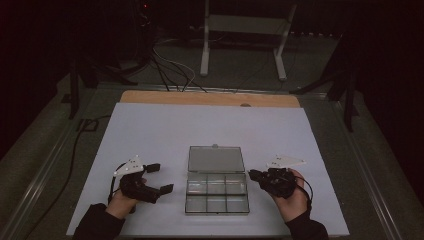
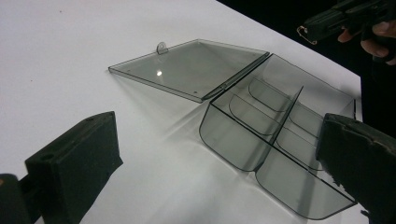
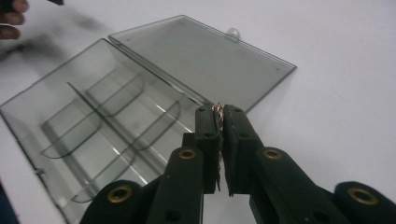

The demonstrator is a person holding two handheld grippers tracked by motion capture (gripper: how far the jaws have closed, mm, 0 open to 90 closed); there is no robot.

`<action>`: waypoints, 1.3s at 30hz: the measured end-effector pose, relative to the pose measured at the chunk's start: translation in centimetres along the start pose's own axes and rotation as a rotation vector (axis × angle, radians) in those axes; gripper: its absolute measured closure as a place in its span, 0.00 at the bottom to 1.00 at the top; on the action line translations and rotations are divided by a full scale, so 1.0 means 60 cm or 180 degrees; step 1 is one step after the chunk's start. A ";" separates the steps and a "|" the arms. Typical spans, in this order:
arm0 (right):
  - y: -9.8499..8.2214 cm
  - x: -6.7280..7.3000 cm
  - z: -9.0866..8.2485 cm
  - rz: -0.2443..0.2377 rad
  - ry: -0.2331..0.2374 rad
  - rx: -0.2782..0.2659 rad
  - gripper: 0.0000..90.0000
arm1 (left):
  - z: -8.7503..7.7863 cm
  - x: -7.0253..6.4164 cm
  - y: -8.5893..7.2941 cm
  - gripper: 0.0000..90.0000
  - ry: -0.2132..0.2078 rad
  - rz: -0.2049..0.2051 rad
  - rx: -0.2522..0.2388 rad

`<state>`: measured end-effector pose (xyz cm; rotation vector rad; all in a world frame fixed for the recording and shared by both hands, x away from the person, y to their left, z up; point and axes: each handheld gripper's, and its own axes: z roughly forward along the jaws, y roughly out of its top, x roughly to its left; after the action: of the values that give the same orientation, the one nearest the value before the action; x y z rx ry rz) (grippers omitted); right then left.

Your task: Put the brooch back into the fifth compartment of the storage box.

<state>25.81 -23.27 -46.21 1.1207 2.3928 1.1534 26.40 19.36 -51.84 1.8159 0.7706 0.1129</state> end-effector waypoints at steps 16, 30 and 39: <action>0.014 0.038 0.003 -0.0141 0.0255 -0.0026 0.95 | 0.000 0.000 0.000 0.01 0.0004 -0.0003 -0.0004; 0.023 0.066 0.006 -0.0274 0.0399 -0.0029 0.95 | 0.000 0.000 0.001 0.01 0.0004 0.0001 -0.0004; 0.027 0.084 0.006 -0.0382 0.0492 -0.0033 0.95 | -0.001 0.000 0.001 0.01 0.0004 0.0000 -0.0011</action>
<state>23.47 -18.73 -44.73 0.9009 2.5266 1.2518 26.40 19.39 -51.78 1.8126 0.7709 0.1153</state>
